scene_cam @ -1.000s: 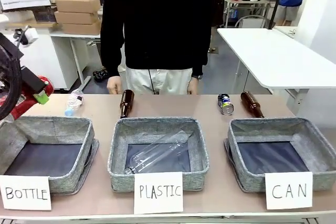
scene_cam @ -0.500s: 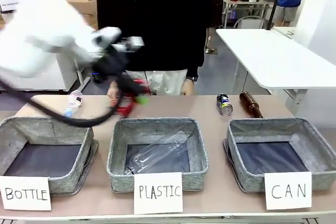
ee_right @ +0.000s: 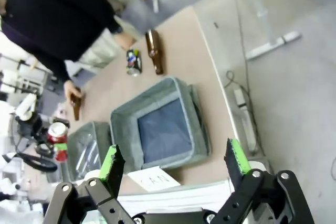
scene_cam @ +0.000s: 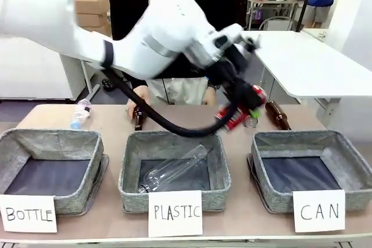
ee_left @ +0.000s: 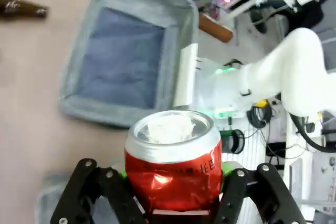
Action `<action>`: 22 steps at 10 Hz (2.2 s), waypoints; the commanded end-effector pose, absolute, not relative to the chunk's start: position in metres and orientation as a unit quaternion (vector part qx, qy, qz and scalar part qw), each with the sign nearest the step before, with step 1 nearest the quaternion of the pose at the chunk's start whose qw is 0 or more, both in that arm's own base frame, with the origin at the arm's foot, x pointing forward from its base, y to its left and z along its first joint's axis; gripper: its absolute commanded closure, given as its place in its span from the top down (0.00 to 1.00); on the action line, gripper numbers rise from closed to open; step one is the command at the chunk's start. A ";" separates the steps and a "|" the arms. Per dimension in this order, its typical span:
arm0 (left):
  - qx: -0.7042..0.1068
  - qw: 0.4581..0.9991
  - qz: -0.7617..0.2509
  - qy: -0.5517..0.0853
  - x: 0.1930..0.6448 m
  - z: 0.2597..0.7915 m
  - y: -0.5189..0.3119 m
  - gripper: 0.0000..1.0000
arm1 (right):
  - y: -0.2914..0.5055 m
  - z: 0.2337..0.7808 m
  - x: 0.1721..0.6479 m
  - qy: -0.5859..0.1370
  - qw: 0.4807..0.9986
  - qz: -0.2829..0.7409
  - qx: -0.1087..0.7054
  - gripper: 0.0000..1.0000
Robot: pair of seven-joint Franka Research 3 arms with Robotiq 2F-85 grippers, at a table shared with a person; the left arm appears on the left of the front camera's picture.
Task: Sort the can waste into the basket.
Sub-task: Pick up the can waste from the table and place it in the right Fabric basket.
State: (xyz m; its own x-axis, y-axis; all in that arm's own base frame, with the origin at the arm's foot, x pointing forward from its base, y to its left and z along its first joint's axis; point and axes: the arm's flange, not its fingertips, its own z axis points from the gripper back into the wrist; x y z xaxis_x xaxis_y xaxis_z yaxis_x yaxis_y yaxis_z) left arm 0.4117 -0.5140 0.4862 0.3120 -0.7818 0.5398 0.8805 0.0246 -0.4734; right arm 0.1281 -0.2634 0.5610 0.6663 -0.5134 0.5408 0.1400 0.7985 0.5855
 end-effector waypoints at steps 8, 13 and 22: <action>-0.324 0.611 -0.696 -0.192 0.377 0.442 -0.604 0.29 | -0.263 0.561 0.128 -0.363 0.876 -0.186 0.257 1.00; -0.302 0.585 -0.716 -0.231 0.380 0.432 -0.648 0.29 | -0.263 0.561 0.128 -0.363 0.876 -0.186 0.257 1.00; -0.302 0.596 -0.714 -0.211 0.380 0.438 -0.645 1.00 | -0.263 0.561 0.128 -0.363 0.876 -0.186 0.257 1.00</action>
